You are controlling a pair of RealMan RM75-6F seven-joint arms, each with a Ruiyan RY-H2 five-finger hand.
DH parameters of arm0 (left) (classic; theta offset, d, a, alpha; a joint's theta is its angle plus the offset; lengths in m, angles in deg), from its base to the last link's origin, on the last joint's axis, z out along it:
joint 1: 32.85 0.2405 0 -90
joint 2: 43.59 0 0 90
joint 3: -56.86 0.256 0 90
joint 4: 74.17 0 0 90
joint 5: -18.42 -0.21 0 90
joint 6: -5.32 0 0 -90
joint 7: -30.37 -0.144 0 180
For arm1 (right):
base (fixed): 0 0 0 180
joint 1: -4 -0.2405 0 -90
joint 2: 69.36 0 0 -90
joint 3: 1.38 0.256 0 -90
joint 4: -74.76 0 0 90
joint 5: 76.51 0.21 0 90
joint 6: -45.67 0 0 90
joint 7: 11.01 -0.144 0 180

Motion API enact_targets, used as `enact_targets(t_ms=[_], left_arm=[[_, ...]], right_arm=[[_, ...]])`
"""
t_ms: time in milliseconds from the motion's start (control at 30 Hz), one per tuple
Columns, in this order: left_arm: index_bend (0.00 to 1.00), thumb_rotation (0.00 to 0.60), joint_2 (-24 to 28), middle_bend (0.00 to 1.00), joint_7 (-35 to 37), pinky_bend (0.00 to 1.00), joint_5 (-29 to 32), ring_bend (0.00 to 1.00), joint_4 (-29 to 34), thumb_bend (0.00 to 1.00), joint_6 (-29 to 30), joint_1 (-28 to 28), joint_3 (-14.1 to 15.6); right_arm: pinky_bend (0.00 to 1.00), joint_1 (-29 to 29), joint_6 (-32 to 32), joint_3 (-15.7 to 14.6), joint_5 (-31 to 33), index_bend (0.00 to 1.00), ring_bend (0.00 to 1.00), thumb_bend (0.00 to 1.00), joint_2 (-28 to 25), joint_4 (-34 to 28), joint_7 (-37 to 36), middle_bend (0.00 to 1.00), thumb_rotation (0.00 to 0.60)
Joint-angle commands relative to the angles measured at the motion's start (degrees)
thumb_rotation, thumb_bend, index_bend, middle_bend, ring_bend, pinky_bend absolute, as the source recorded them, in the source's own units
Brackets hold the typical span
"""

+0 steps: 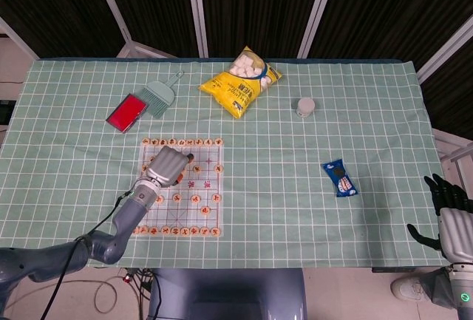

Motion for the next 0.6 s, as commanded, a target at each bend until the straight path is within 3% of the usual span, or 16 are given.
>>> enact_targets(t_ms=[33, 300, 400, 467, 600], left_arm=[[0.36, 0.600, 0.21, 1.00, 0.38, 0.95, -0.15, 0.95, 0.25, 0.27, 0.19, 0.09, -0.02], [0.35, 0.600, 3.02, 1.00, 3.07, 0.95, -2.20, 0.94, 3.87, 0.26, 3.36, 1.54, -0.37], [0.32, 0.600, 5.80, 0.94, 4.86, 0.91, -3.73, 0.89, 7.51, 0.23, 7.02, 3.49, -0.54], [0.25, 0.600, 7.86, 0.83, 5.90, 0.84, -4.81, 0.80, 10.18, 0.22, 9.60, 5.10, -0.32], [0.03, 0.600, 13.48, 0.38, 8.66, 0.54, -7.93, 0.41, 16.99, 0.18, 16.18, 10.01, 1.44]], right_arm=[[0.00, 0.01, 0.00, -0.02, 0.00, 0.00, 0.00, 0.27, 0.02, -0.02, 0.01, 0.00, 0.600], [0.00, 0.06, -0.21, 0.04, -0.07, 0.00, 0.00, 0.27, 0.05, 0.08, 0.00, 0.00, 0.600], [0.00, 0.07, -0.36, -0.01, -0.29, 0.00, 0.00, 0.27, 0.11, 0.21, 0.13, 0.00, 0.600], [0.00, 0.08, -0.43, -0.03, -0.39, 0.00, 0.00, 0.27, 0.18, 0.31, 0.26, 0.00, 0.600], [0.00, 0.04, -0.54, -0.04, -0.50, 0.00, 0.00, 0.27, 0.30, 0.48, 0.74, 0.00, 0.600]])
